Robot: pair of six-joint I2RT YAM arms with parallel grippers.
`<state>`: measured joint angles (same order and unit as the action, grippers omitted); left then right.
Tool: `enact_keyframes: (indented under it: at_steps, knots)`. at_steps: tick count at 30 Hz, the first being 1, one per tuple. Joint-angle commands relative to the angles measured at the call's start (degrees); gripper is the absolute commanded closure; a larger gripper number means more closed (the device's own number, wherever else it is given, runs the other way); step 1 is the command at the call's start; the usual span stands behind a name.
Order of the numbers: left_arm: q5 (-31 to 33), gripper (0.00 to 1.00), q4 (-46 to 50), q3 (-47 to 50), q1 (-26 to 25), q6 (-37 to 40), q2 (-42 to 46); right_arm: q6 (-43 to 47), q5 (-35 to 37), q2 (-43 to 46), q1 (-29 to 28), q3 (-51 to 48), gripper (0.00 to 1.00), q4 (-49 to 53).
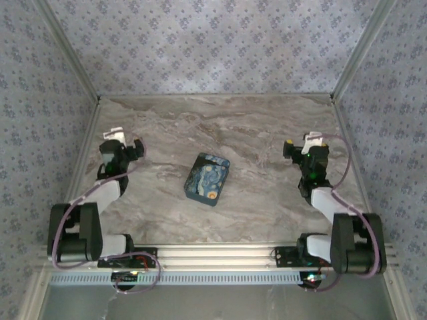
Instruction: Unlock a padlock with a key
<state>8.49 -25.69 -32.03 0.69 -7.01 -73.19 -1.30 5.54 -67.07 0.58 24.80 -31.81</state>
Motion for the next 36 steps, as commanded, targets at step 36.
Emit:
enact_keyframes:
  at_steps: [36]
  knots:
    - [-25.51,0.18,21.42,-0.21,-36.85,-32.98,2.88,-39.43,-14.24,4.63,-28.53,9.33,0.2,39.56]
